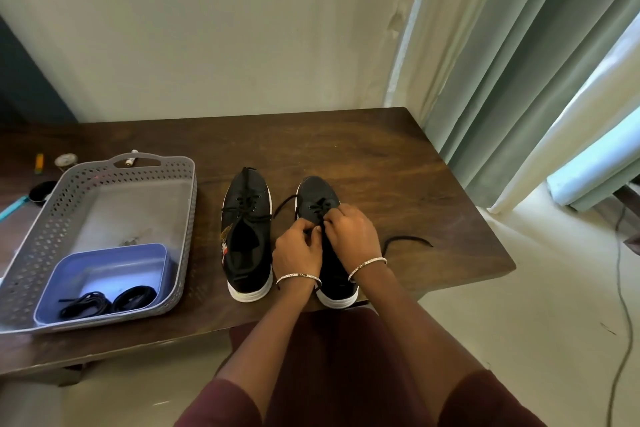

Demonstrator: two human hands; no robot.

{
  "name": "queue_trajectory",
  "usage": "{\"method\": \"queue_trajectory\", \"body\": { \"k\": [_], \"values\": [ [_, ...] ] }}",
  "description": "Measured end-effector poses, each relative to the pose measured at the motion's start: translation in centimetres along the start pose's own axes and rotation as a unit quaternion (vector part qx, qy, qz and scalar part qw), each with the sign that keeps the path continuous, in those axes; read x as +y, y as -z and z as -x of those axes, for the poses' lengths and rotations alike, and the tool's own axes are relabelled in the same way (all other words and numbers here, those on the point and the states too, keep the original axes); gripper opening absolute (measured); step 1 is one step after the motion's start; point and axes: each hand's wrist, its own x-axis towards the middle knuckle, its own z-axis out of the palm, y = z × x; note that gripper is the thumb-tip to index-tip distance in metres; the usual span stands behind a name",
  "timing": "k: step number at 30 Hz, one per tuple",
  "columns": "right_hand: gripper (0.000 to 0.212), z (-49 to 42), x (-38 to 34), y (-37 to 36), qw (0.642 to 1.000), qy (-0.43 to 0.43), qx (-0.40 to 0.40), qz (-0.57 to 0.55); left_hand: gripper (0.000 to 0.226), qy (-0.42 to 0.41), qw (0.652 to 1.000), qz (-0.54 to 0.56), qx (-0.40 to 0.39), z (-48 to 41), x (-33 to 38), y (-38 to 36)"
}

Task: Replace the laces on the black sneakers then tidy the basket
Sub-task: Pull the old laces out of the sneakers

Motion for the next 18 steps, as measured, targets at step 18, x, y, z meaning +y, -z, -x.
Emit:
{"method": "queue_trajectory", "body": {
  "k": [18],
  "values": [
    [0.012,0.0,1.1,0.0,0.997,0.071,0.016,-0.004,0.007,-0.096,0.985,0.111,0.089,0.2,-3.0,-3.1]
  ]
}}
